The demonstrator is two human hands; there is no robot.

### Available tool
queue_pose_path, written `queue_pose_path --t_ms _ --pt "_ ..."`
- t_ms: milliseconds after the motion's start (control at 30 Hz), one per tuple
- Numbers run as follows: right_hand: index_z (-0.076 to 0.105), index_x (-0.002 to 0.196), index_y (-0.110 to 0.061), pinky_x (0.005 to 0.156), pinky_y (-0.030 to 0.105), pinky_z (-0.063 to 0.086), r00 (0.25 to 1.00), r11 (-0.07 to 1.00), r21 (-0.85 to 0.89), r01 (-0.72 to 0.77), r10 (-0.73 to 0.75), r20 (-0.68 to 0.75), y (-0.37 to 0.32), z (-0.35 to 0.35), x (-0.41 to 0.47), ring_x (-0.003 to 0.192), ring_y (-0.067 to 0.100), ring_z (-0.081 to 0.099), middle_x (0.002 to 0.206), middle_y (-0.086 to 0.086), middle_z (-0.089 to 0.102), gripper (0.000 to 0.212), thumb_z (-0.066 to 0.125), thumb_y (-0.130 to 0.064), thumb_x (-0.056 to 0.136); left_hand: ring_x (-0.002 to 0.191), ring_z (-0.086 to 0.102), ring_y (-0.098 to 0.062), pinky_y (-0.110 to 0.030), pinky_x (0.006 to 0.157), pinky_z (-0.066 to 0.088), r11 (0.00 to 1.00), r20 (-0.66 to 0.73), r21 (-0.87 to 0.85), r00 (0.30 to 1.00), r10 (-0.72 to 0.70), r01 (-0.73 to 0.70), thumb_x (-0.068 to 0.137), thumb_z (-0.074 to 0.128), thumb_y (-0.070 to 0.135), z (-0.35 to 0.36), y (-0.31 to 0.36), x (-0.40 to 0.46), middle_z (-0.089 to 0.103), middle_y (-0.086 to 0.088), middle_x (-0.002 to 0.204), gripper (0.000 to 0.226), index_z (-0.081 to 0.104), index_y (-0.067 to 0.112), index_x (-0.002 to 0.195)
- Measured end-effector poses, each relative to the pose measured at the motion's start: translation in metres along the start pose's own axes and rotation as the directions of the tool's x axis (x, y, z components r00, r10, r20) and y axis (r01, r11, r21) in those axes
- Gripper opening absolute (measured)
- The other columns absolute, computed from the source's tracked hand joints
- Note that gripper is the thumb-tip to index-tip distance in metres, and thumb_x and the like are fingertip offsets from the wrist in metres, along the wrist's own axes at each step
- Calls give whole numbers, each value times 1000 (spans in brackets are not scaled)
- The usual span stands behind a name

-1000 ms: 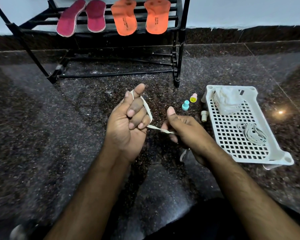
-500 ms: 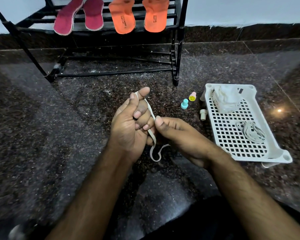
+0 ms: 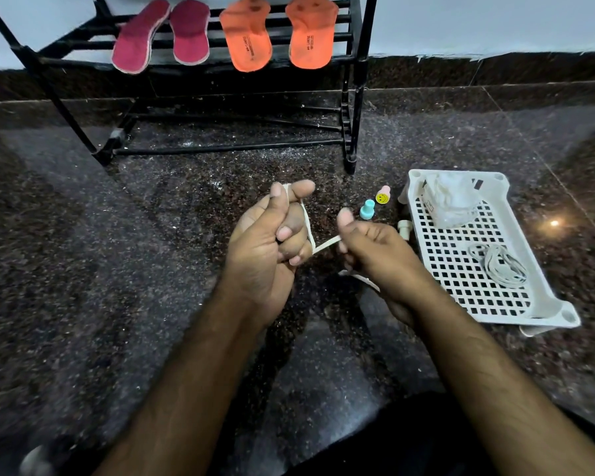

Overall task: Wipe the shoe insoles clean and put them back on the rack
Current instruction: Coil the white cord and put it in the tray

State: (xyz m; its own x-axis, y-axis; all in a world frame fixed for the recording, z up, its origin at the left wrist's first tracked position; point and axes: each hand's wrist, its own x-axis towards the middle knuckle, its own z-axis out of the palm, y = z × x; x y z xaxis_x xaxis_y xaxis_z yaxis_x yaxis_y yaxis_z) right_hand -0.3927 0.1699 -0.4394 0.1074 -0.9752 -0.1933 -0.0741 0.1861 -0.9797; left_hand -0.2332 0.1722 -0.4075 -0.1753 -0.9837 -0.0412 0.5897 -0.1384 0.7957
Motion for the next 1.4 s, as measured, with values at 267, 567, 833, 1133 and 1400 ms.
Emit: queue_pose_path --t_ms 267,567,833,1133,1400 --pt "51 62 -18 59 33 33 991 915 381 -132 110 79 -9 0 -2 55 19 40 51 2 45 51 55 -59 93 45 33 -7 -20 49 28 750 150 657 962 -229 76 103 45 37 6 -7 -11 53 -4 53 48 70 0 85" --pt "56 74 -24 48 28 10 987 971 230 -62 25 160 -18 -2 -9 48 8 26 59 -6 44 35 50 -44 101 86 70 -25 -36 74 52 759 -84 646 996 -37 83 92 27 74 -6 -27 0 74 -10 99 74 62 15 119" --pt "59 74 -19 47 15 26 974 993 -102 -51 72 214 -12 7 -13 51 1 34 59 -6 44 41 48 -46 102 51 53 -11 -27 60 49 986 42 -166 999 -19 26 104 16 58 -7 3 2 56 0 64 77 55 -4 127" --pt "62 75 -18 47 21 29 999 985 173 6 0 -34 -7 1 -3 50 11 37 59 1 48 35 59 -47 96 31 21 -8 -19 38 19 768 130 560 883 -450 309 92 8 76 0 -3 -10 37 -1 42 101 73 -1 85" --pt "63 112 0 65 26 53 965 964 59 260 -261 12 -6 14 -4 72 22 63 84 20 69 15 58 -8 100 81 66 -10 -28 74 50 773 -84 622 993 -89 122 92 18 69 4 -29 -2 75 8 88 68 70 31 112"
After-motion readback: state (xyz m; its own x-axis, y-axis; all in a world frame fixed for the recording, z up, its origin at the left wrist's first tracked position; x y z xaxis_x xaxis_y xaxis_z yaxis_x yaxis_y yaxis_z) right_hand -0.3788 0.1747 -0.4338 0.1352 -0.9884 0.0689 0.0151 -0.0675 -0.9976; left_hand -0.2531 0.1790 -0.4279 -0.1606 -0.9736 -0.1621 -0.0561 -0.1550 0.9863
